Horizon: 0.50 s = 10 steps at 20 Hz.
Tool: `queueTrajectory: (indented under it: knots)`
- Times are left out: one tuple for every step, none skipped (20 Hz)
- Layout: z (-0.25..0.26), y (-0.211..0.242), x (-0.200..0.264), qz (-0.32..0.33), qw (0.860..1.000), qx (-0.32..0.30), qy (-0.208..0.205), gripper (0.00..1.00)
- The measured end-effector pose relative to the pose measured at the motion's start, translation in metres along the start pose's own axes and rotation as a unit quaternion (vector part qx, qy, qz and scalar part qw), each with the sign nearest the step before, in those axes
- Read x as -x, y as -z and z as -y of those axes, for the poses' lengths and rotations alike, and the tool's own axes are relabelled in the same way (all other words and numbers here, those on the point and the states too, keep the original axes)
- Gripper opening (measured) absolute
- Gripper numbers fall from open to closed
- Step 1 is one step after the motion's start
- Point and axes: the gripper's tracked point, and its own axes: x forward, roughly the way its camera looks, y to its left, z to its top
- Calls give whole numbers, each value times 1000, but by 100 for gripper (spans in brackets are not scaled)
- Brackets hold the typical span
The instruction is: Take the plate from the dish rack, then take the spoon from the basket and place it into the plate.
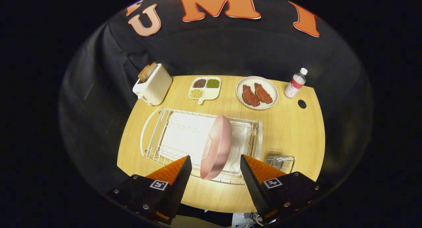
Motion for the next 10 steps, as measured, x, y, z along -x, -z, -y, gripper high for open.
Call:
queueTrajectory:
  knots:
    - [-1,-2,-10,-14,1000,-2,0,88]
    - [-1,1,-15,-27,1000,-7,5,86]
    - [0,1,-22,-39,999,-12,8,83]
    - [1,3,-28,-49,999,-15,14,83]
    - [4,2,-34,-58,998,-17,19,81]
    - [5,2,-39,-68,997,-19,23,80]
    - [8,1,-44,-78,996,-23,28,76]
    - [8,0,-50,-87,995,-27,30,74]
    - [9,0,-55,-95,994,-33,34,72]
    - [11,-1,-59,-103,993,-35,37,70]
